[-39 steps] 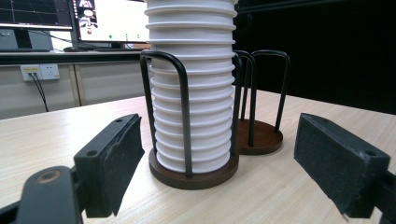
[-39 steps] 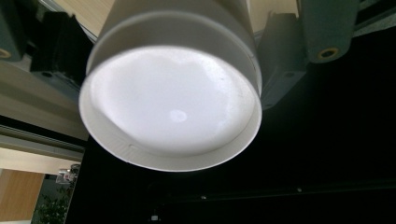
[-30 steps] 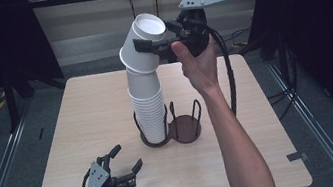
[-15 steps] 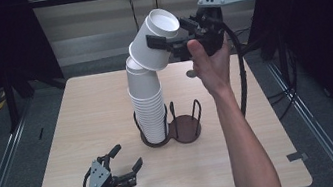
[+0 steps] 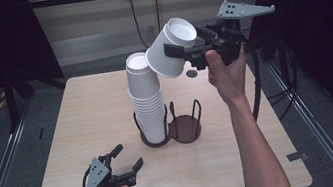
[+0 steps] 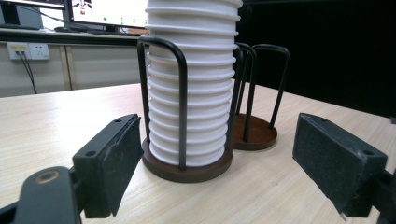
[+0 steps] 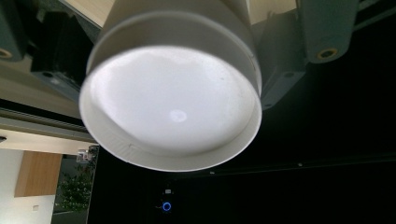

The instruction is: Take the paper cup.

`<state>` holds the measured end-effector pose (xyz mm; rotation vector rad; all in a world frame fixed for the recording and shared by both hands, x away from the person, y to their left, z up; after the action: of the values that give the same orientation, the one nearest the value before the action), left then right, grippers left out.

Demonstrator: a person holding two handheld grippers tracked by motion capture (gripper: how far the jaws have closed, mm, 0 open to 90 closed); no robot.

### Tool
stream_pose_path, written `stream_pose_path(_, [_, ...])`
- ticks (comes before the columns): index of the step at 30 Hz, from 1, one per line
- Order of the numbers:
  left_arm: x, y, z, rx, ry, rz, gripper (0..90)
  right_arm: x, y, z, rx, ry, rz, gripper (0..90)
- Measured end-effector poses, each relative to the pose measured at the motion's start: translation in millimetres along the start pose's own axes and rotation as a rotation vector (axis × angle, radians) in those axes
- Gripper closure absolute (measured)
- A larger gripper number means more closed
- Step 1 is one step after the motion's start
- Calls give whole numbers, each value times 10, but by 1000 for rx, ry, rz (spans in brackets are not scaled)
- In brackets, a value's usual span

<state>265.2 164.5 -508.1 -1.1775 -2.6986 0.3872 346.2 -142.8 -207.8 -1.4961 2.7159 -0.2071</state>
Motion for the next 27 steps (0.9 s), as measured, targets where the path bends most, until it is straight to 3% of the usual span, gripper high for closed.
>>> stream_pose_path(2, [10,-14,-19,-3,-2,7,156,33,10,56,-3,4,2,231])
stream_pose_path(3, [11,-11,-35,-26,0,9,156,51,13,88,-7,3,3,231])
stream_pose_path(6, [-5,-59,-45,1,8,29,157,111,15,180,-18,0,8,231])
stream_pose_path(7, [1,-43,-63,-36,15,25,157,126,17,210,-21,1,7,231])
stream_pose_path(9, [-6,-69,-75,-25,15,29,158,154,23,265,-23,7,11,231])
stream_pose_path(10, [-12,-69,-87,-43,20,36,158,169,30,291,-24,8,12,231])
stream_pose_path(13, [-25,-93,-97,-23,24,46,158,199,49,351,-28,9,13,231])
stream_pose_path(14, [-34,-97,-114,-41,27,51,159,223,70,409,-31,15,12,231])
stream_pose_path(16, [-47,-121,-114,-30,31,63,158,245,84,463,-34,21,15,231])
stream_pose_path(27, [-114,-182,-220,-55,45,109,159,321,200,760,-52,32,11,232])
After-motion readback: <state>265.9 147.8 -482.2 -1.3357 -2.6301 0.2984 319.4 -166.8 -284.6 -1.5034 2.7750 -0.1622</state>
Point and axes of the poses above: each handheld gripper's, and its own axes: x roughly backward along the jaws, z roughly out of its underside, y roughly to its left, the point moved 3 cm from there along -x, roughly forward along the jaws, and after that the axes turned 13 degrees about x, right-handed, at the moved point
